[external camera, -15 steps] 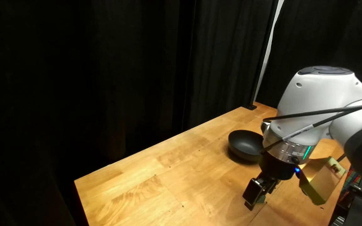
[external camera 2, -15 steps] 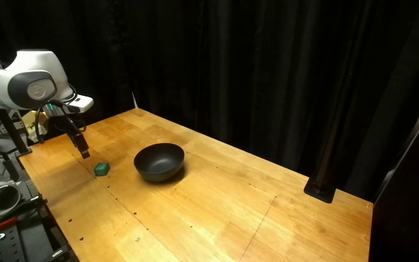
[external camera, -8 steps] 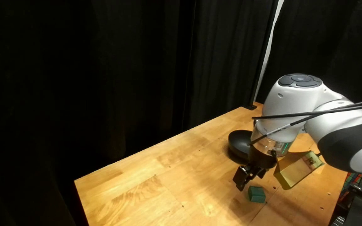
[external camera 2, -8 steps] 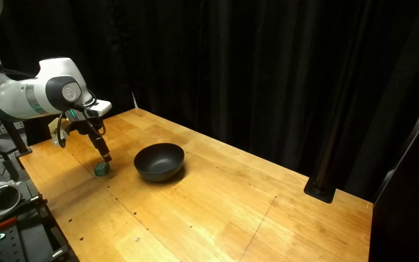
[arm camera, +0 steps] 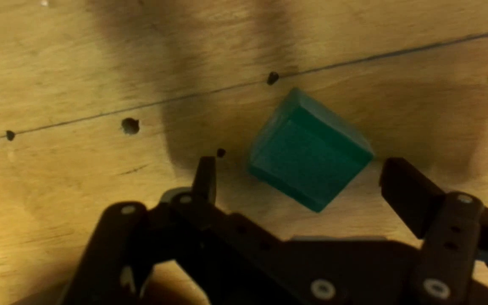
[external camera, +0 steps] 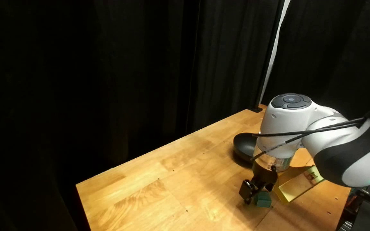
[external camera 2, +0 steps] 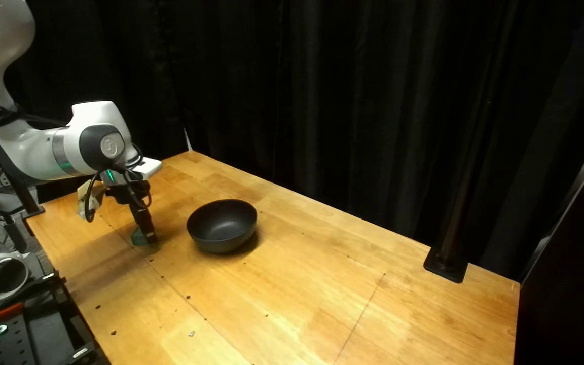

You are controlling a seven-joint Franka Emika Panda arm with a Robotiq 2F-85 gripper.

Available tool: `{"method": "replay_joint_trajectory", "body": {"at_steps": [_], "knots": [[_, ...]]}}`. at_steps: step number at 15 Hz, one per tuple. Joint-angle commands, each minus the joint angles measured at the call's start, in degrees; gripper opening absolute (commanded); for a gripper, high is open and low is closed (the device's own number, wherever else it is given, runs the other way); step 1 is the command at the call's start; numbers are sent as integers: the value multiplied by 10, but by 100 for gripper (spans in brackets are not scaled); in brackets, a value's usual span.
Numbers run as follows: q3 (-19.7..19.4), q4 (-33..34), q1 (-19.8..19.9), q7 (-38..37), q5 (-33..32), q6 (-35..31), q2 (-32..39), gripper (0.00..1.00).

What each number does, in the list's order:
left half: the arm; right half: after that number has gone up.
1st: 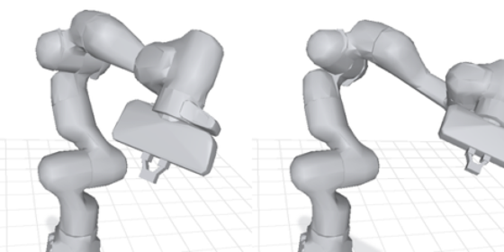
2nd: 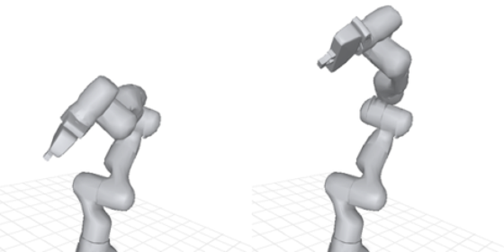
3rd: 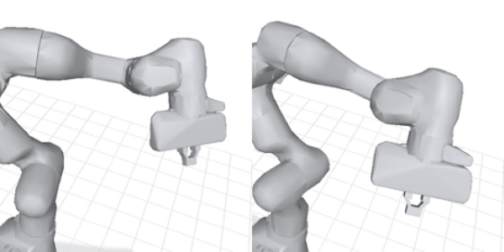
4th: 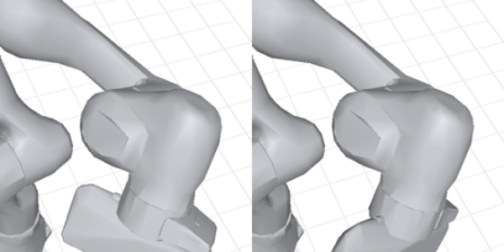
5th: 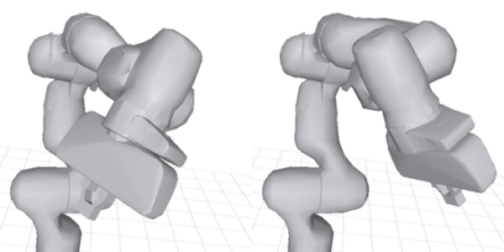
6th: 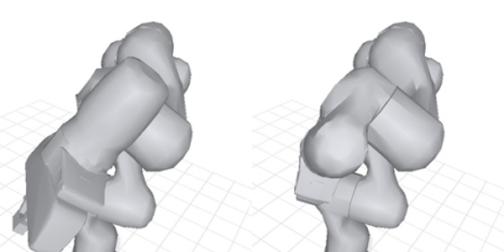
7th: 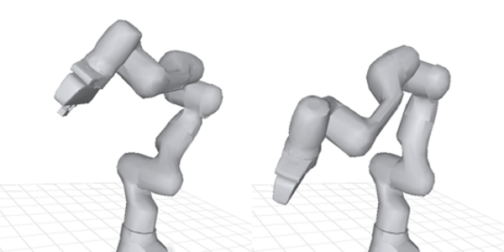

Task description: Put the green cube in the black bowl

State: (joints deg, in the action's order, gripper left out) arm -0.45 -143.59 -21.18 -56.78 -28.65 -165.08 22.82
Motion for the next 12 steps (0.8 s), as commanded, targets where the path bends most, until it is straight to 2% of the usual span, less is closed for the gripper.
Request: {"method": "replay_joint_trajectory", "body": {"at_steps": [1, 5, 6, 7, 10, 12], "knots": [[-2, 9, -7, -14, 5, 29, 3, 73], [14, 7, 0, -14, 24, 55, -12, 42], [5, 4, -17, 5, 58, 67, -17, 34], [13, 1, -12, 10, 77, 86, -25, 29], [30, -12, -4, 19, 126, 146, -57, 28], [33, -21, -7, 9, 130, 182, -91, 28]]}}
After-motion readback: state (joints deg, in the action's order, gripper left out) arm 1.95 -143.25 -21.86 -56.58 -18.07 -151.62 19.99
